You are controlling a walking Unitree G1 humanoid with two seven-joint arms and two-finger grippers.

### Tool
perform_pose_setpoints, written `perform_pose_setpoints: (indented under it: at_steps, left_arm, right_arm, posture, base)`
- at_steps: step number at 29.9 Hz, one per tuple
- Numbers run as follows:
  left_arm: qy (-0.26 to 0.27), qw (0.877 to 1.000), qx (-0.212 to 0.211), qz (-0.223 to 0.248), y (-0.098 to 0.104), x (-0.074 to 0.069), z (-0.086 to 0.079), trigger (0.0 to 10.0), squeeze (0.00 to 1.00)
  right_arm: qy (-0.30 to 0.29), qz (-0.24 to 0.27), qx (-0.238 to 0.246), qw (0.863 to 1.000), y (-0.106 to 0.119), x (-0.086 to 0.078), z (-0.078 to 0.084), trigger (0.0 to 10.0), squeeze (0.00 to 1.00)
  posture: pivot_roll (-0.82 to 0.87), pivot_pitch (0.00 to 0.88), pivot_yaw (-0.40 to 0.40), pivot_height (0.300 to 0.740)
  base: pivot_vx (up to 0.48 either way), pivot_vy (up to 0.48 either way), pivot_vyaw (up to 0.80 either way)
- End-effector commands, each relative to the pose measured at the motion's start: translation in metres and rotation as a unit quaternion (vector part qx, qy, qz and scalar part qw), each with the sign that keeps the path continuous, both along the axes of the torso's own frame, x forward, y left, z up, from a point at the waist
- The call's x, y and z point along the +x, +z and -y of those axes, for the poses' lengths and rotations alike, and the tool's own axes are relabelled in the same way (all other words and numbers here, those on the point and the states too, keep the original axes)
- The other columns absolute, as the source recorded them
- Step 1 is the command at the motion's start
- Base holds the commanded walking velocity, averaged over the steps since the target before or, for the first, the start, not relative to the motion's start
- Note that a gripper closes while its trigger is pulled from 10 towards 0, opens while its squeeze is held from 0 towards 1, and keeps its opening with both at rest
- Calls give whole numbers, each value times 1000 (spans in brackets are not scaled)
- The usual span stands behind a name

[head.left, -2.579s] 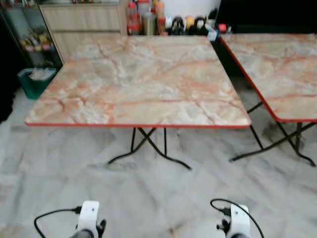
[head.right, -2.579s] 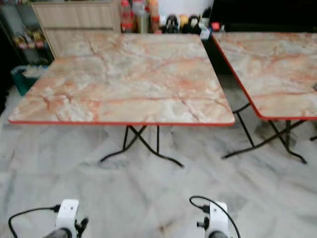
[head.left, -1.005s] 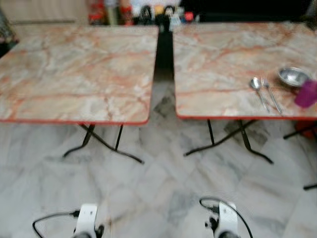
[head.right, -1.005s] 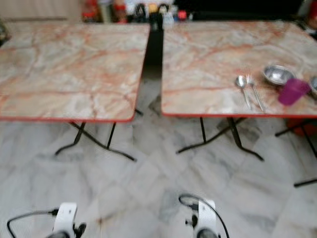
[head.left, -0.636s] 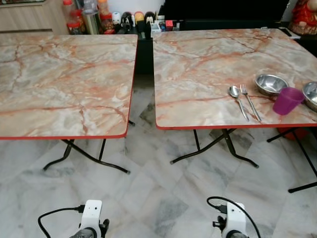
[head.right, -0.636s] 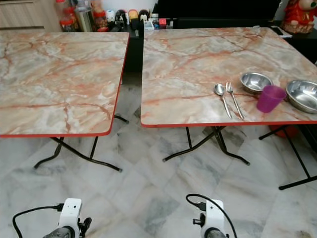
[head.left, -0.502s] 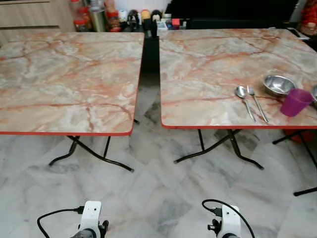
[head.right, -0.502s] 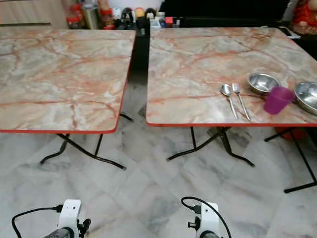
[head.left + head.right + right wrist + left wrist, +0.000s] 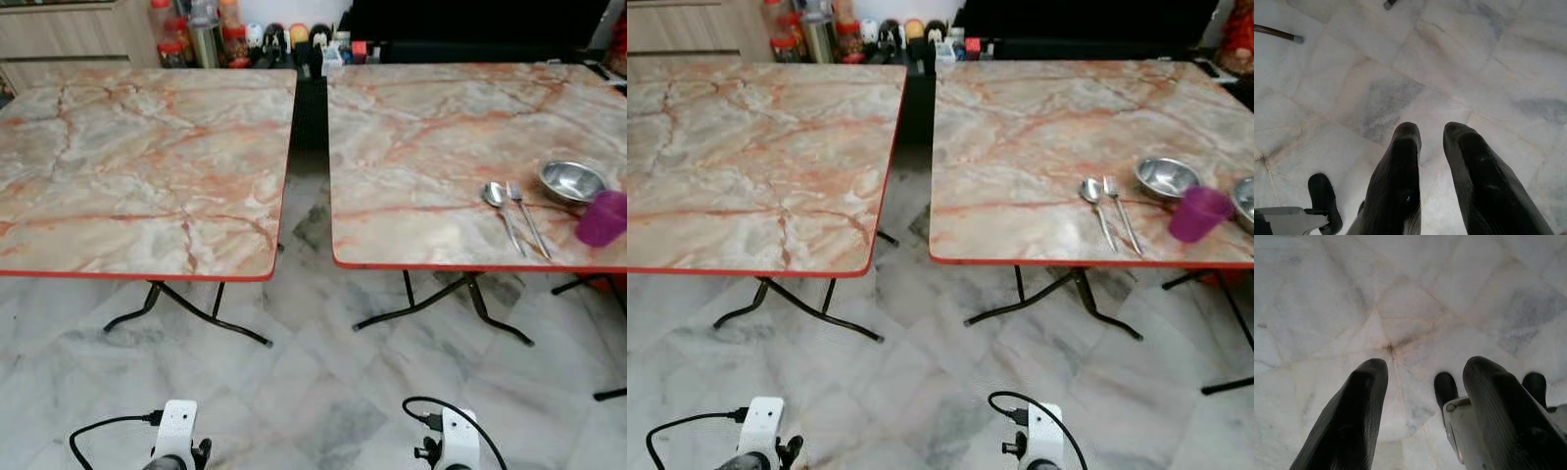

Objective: Setting the table

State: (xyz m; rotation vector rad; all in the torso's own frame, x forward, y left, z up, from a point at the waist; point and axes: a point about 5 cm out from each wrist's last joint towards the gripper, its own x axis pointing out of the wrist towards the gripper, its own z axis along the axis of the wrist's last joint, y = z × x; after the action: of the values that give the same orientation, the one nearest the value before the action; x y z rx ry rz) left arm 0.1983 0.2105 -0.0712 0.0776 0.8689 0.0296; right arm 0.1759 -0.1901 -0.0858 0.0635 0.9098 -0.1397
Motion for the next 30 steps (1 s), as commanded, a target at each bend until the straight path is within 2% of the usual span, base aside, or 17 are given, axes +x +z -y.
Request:
perform_pose_setpoints:
  at_steps: [1,9,13,17,21,30]
  left_arm:
    - [-3,1000,6,-15,-3,-6,-2,10000,0]
    - [-7,1000,6,-13,-4,-6,2,10000,0]
    - [-8,1000,10,-6,-3,-4,3,10000,0]
    - [-5,1000,12,-14,-3,-6,-5,10000,0]
    - [-10,1000,13,-15,-3,-7,-6,10000,0]
    - [-18,1000,14,-15,-4,-6,4,10000,0]
  right_arm:
    - [6,-3,-1,1000,0,0,-2,10000,0]
    - [6,-2,0,1000,0,0,-2,10000,0]
    - [4,-2,0,1000,0,1,-2,10000,0]
    - [-2,0,3,1000,0,0,-2,10000,0]
    - [-4,2,4,1000,0,0,-1,10000,0]
    - [-5,5,5,1000,1,2,-1,10000,0]
  posture:
    - [-45,76,5,740]
    - [-46,73,5,740]
    - [-47,82,3,740]
    - [-47,83,4,740]
    - [-48,83,3,740]
    - [-48,82,4,740]
  base:
    - [371,0,0]
    - [366,0,0]
    - [0,0,0]
    - [0,0,0]
    - [0,0,0]
    - [0,-301,0]
